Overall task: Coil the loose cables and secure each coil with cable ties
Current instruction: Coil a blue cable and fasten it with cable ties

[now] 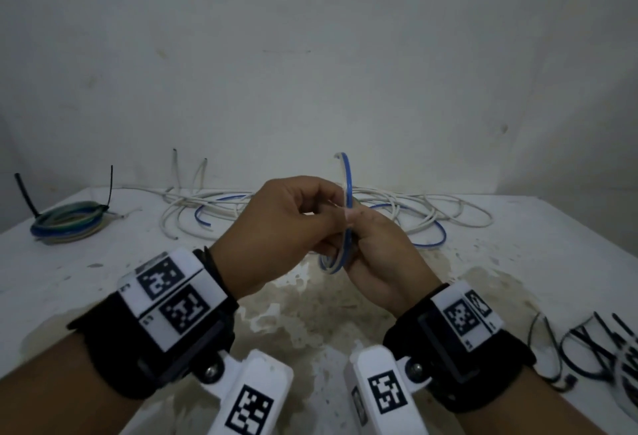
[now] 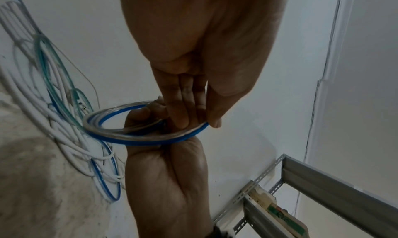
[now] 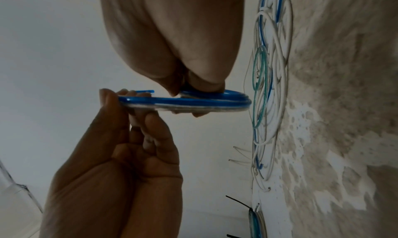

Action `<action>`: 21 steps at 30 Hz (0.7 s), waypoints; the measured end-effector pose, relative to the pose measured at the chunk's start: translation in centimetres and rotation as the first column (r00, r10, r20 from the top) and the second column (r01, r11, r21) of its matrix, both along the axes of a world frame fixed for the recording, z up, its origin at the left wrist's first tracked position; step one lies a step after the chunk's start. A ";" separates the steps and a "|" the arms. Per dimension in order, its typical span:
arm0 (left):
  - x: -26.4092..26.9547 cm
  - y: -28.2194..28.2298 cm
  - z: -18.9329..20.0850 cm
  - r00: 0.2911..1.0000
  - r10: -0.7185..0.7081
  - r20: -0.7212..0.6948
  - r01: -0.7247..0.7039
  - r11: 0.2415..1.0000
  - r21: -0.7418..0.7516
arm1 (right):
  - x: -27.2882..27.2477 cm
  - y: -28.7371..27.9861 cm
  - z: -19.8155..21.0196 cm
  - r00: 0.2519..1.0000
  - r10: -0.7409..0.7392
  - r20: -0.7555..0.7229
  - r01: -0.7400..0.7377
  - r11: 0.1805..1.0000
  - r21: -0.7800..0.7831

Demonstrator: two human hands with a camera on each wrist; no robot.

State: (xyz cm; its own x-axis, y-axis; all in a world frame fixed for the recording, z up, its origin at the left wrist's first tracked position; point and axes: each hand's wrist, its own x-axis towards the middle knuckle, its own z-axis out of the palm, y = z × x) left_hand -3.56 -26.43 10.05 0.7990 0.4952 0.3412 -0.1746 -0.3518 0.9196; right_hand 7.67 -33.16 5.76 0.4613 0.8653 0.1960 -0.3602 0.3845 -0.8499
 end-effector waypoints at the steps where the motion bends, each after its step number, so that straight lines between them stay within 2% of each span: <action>1: 0.0 -0.1 -0.1 1.000 -0.006 -0.007 0.006 1.000 0.014 | 0.0 0.0 0.0 1.000 -0.004 -0.004 0.004 1.000 -0.004; 6: 0.3 -0.2 -0.3 0.999 0.042 0.014 -0.042 0.998 0.037 | -0.5 0.2 -0.1 0.998 -0.011 0.054 0.012 0.999 -0.035; 11: 0.4 1.1 0.0 0.990 0.123 0.063 -0.123 0.992 -0.011 | -0.9 0.3 -0.9 0.991 0.022 0.131 -0.010 0.996 -0.093; 16: 0.7 1.3 -0.6 0.986 0.155 0.068 -0.154 0.988 -0.021 | -1.5 -0.1 -1.2 0.996 0.049 0.075 -0.044 0.996 -0.073; 21: 0.9 1.8 -1.1 0.982 0.168 0.087 -0.164 0.985 -0.053 | -2.1 -0.4 -1.7 0.997 0.041 -0.058 -0.044 0.998 -0.046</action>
State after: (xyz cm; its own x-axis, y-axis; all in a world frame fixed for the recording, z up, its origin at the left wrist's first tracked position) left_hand -2.70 -24.59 8.99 0.6713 0.6347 0.3827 -0.2012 -0.3409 0.9183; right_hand 5.58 -33.54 4.10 0.4333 0.8920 0.1288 -0.4236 0.3276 -0.8445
